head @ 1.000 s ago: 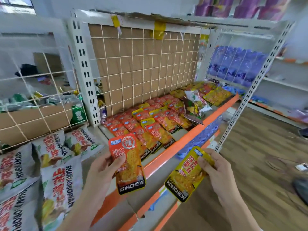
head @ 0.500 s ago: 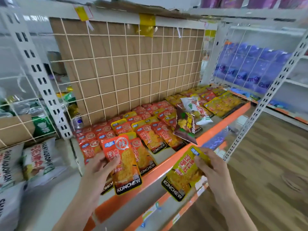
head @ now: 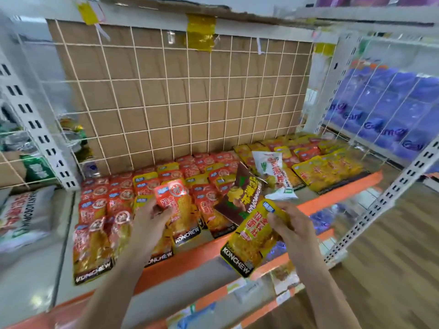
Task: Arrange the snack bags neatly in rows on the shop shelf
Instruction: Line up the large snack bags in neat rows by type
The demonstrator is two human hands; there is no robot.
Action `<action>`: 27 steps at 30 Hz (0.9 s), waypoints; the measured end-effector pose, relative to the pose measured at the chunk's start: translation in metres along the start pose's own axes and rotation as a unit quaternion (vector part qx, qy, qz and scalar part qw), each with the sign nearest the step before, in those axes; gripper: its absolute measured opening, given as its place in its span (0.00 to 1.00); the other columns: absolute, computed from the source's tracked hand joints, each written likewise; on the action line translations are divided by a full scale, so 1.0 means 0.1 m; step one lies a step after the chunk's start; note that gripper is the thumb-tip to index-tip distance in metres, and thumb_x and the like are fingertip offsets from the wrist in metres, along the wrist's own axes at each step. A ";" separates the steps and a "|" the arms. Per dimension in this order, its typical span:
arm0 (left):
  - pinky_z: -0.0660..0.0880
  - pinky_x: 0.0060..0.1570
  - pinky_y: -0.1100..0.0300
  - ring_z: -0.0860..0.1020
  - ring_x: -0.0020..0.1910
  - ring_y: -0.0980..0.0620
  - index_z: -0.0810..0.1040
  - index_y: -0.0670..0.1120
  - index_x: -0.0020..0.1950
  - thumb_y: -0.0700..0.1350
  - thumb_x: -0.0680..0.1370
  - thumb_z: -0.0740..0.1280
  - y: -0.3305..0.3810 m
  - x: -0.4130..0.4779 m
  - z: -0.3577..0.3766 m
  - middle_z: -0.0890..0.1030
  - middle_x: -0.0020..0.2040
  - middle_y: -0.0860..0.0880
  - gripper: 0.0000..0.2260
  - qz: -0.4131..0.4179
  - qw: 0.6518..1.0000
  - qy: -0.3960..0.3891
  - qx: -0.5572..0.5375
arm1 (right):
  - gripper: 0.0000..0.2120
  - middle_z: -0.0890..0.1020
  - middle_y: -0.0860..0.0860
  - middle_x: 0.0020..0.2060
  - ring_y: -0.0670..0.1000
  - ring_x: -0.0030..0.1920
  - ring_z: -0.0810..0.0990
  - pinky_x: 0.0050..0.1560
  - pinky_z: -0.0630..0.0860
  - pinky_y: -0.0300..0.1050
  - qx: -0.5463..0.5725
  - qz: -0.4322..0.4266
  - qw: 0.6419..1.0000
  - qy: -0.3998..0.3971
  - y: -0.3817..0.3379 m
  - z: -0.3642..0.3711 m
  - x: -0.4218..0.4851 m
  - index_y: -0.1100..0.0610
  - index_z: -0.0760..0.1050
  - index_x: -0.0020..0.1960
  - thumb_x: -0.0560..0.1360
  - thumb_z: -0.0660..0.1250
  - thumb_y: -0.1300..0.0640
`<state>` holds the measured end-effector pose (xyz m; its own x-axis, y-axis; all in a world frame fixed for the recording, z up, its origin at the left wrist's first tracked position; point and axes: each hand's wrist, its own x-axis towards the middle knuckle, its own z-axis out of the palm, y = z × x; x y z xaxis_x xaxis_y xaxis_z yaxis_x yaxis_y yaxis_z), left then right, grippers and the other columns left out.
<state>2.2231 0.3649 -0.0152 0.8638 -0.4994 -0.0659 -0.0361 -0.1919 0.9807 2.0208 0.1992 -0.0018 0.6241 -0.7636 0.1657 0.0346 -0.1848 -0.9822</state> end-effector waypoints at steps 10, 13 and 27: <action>0.68 0.53 0.60 0.72 0.53 0.54 0.58 0.50 0.75 0.38 0.73 0.70 -0.09 0.14 0.15 0.72 0.67 0.46 0.34 0.033 0.973 -0.028 0.228 | 0.04 0.73 0.55 0.30 0.50 0.33 0.70 0.35 0.70 0.45 0.002 0.020 0.999 -0.026 0.01 0.08 0.45 0.52 0.76 0.47 0.74 0.68 0.59; 0.65 0.63 0.53 0.67 0.65 0.47 0.62 0.49 0.73 0.43 0.71 0.73 -0.21 0.25 0.12 0.67 0.69 0.46 0.34 0.042 0.947 -0.027 0.318 | 0.06 0.76 0.49 0.28 0.47 0.29 0.73 0.30 0.72 0.38 0.005 0.022 1.000 -0.017 -0.03 0.09 0.54 0.52 0.76 0.46 0.75 0.65 0.62; 0.59 0.70 0.47 0.58 0.72 0.49 0.51 0.55 0.75 0.53 0.73 0.69 -0.24 0.38 0.00 0.57 0.74 0.53 0.36 0.084 0.911 -0.076 0.397 | 0.09 0.74 0.58 0.33 0.56 0.36 0.70 0.41 0.70 0.43 -0.006 0.015 1.000 0.010 0.01 0.02 0.83 0.46 0.78 0.43 0.74 0.66 0.60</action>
<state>2.2563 0.3506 -0.0413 0.7349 -0.6781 -0.0114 -0.5653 -0.6219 0.5419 2.0747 0.1370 0.0107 0.6087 -0.7813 0.1383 0.0069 -0.1691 -0.9856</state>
